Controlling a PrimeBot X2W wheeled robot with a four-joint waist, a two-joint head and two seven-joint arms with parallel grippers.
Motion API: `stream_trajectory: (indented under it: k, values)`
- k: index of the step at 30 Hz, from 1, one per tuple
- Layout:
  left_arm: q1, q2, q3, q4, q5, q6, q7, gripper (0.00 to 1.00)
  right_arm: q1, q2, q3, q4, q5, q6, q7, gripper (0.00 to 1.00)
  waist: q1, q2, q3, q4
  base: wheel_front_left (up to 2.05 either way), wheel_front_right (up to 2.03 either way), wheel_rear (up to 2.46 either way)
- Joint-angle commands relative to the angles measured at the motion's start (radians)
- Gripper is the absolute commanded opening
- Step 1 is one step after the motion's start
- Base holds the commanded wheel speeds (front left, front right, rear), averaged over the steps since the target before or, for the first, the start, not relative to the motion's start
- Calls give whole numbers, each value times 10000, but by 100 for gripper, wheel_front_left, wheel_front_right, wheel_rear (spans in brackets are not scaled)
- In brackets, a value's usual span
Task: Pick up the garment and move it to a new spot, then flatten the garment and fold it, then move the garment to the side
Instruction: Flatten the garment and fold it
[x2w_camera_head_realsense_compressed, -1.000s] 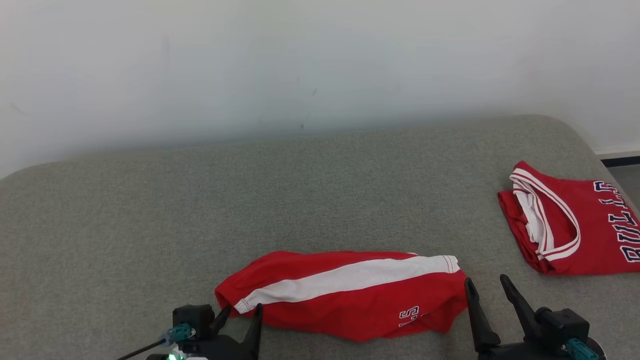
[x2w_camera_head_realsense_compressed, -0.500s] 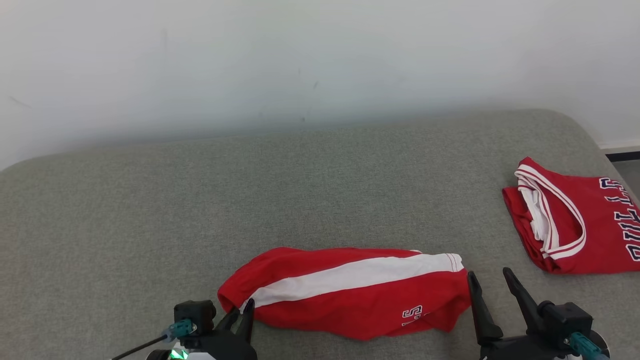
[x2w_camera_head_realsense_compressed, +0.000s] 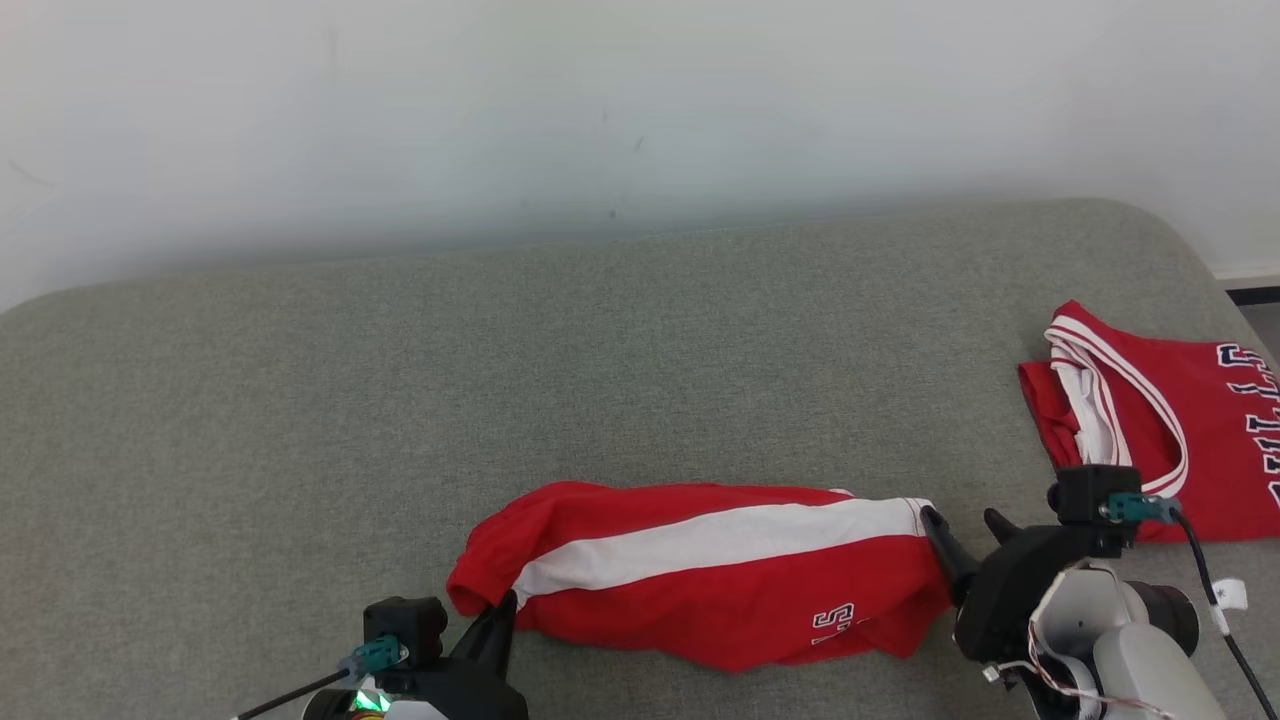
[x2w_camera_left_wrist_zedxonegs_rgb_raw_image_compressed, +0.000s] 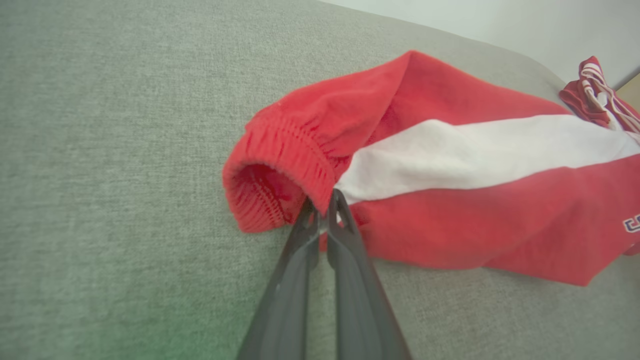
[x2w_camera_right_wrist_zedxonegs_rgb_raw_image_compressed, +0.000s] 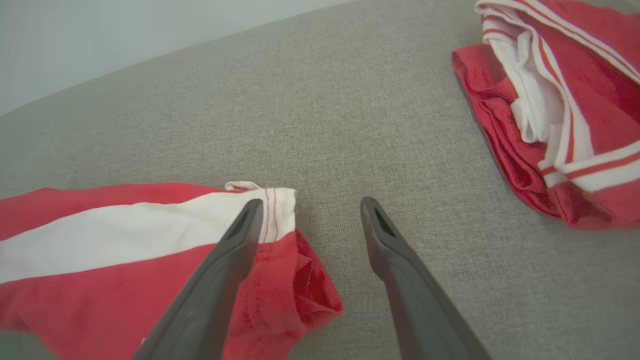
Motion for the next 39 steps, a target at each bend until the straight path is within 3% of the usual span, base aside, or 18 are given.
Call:
stream_trajectory:
  k: [1, 12, 18, 36, 38, 39]
  values:
    - [-64, 6, -43, 54, -66, -56, -37, 0, -194, 99, -44, 74, 92, -23, 312, 100, 0, -1, 27, 48, 0, 0, 0]
    - [-207, 73, -293, 134, -128, -40, -113, 0, -1263, 723, -1247, 137, -321, -23, 3956, 100, 0, -1, 118, 232, 0, 0, 0]
    - [-306, 128, -367, 55, -159, -40, -102, 0, -1298, 815, -1590, -227, -886, -23, 5099, 100, 0, -1, 208, 232, 0, 0, 0]
    - [-395, 253, -546, -75, -246, 16, -60, 0, -1266, 816, -702, -143, 237, -23, 4766, 100, 0, -1, 362, 409, 0, 0, 0]
    - [-372, 258, -551, -85, -255, 12, -56, 0, -1251, 816, -685, -146, 240, -23, 4720, 98, 0, -1, 346, 413, 0, 0, 0]
    - [-346, 265, -555, -96, -265, 30, -53, 0, -1247, 816, -669, -151, 256, -23, 4684, 91, 0, -1, 331, 415, 0, 0, 0]
